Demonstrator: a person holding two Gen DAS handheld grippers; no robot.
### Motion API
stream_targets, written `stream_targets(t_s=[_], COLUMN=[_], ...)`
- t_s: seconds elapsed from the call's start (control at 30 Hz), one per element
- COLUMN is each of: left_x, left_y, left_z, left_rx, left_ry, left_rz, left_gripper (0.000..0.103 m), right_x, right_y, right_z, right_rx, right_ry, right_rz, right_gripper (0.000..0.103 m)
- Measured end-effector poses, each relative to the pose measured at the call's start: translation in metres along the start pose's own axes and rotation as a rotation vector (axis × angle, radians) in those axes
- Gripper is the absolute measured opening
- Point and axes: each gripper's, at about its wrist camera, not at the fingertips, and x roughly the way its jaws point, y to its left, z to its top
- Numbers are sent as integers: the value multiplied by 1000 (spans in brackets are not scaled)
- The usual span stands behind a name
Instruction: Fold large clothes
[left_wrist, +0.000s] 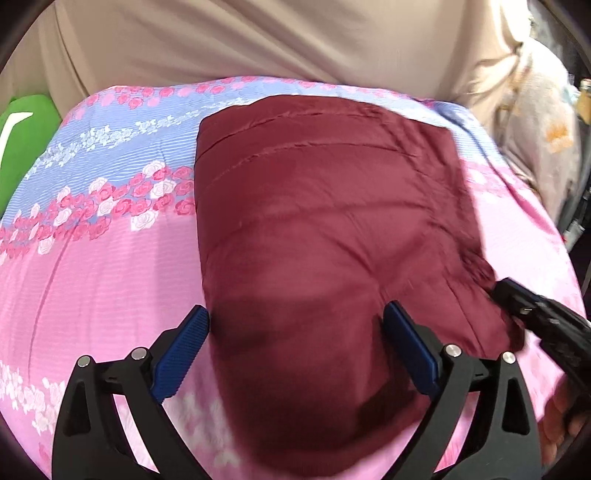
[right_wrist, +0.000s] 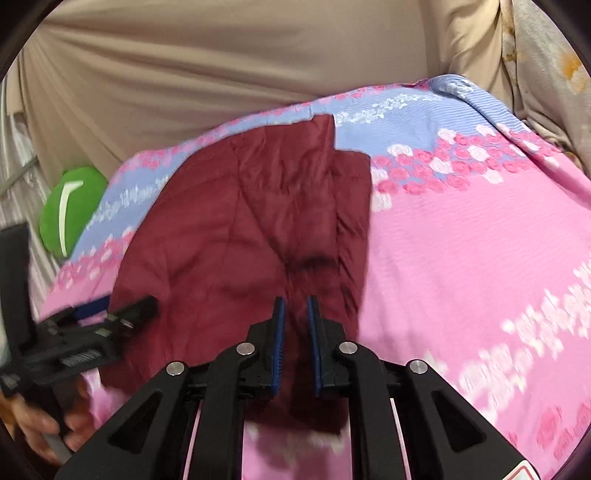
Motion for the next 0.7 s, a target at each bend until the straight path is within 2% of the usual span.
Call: stream_targets(t_s=[0.1,0.17,0.23,0.33,0.4,0.47,0.53,0.57,0.63,0.7], left_x=[-15,-8,7,13,2,-12,-25,-27,-20,-5], left_y=[-3,-2,11,31,37,43,50,53,59,59], left_z=[-26,-38,-45,-44,-41,-36,-25,-20,-4,5], left_rx=[44,51,-7,-121,-143,-151,-175,-186,-195,-176], left_ry=[8,41,86,138,123,86,42,26,6,20], left_rz=[-15,-5,-33,-118,-143,-161,-210,-225,-211,-182], left_gripper=[93,94,95,94,93,93,97,98,98,98], right_x=[10,17,18,9,-6,-15,-19,-16,-3,21], right_y=[-8,-15,-20,-28,-34,-35,-39,-40,-42,-40], right_z=[-20,-32,-29,-22,-16,-10,1,6,15,22], right_rx=[-20,7,25,83,118,138,153,158,174,185], right_ry=[64,79,78,76,43,13,-10,-10,6,63], right_rz=[-64,-53,-40,-1,18,18,35,45,67,66], right_gripper=[7,7,8,12,25,55,62,70,75,75])
